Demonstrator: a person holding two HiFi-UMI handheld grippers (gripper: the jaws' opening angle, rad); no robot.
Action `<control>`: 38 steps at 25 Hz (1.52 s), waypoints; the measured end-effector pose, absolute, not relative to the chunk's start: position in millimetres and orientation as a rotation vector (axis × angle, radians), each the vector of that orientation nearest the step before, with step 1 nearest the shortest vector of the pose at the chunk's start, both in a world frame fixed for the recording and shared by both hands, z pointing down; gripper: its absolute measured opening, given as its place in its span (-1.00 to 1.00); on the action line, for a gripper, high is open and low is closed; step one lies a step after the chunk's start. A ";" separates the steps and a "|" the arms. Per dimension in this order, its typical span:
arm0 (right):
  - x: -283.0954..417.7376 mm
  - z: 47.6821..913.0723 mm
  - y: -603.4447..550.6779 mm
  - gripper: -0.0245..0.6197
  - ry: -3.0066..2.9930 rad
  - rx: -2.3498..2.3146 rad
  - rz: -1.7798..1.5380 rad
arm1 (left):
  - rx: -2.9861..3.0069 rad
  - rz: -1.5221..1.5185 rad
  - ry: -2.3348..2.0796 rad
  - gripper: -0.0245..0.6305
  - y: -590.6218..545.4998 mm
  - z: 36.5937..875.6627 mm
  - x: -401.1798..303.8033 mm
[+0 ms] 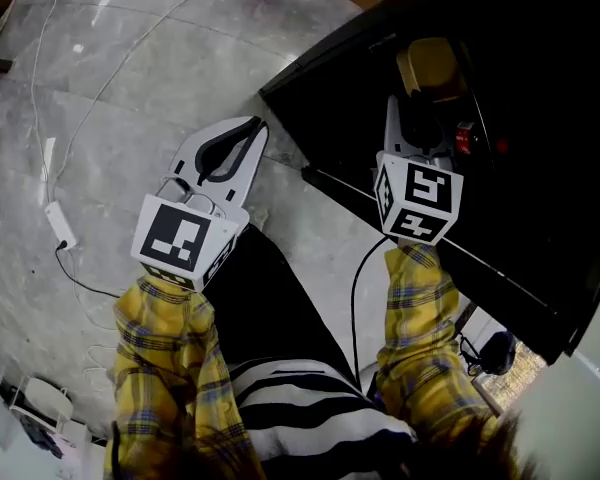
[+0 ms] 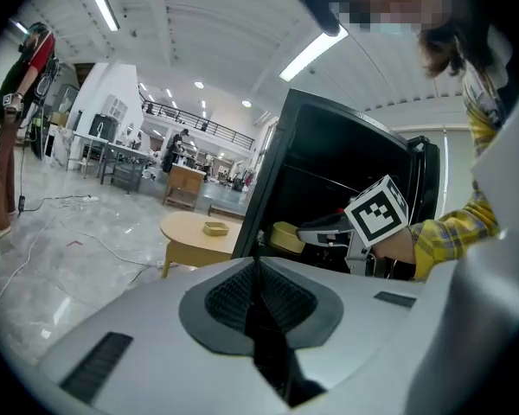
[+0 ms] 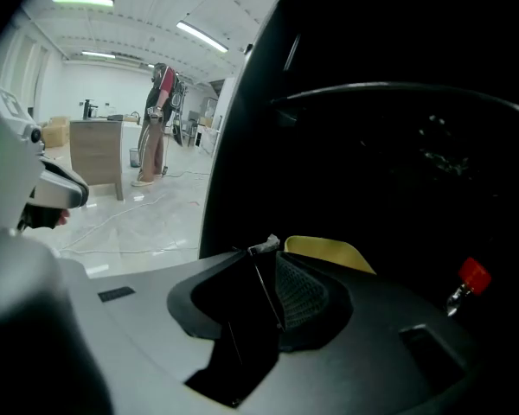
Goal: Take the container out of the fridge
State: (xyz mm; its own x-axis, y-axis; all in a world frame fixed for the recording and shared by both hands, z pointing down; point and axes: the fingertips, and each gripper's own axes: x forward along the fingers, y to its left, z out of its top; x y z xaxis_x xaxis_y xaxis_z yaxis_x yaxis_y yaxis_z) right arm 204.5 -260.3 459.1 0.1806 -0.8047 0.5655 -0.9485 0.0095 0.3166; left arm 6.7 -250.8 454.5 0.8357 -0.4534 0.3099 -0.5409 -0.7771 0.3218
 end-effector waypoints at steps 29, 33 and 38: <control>260.7 498.1 -287.8 -0.66 -1.404 1.658 0.191 | 2.543 0.232 -0.672 -0.83 -277.7 506.8 43.9; 259.4 497.1 -286.2 -0.77 -1.418 1.651 0.207 | 2.551 0.239 -0.684 -0.83 -276.8 506.0 40.7; 252.1 496.9 -285.4 -0.80 -1.459 1.631 0.225 | 2.565 0.235 -0.689 -0.83 -277.2 497.4 37.9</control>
State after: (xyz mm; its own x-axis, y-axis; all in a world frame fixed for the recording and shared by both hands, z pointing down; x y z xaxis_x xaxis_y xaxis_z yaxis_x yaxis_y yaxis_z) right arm 252.1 -285.4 496.9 0.2849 -0.6982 0.6568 -0.8637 0.1102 0.4918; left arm 37.9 -277.2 497.4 0.8592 -0.4294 0.2782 -0.5099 -0.7631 0.3970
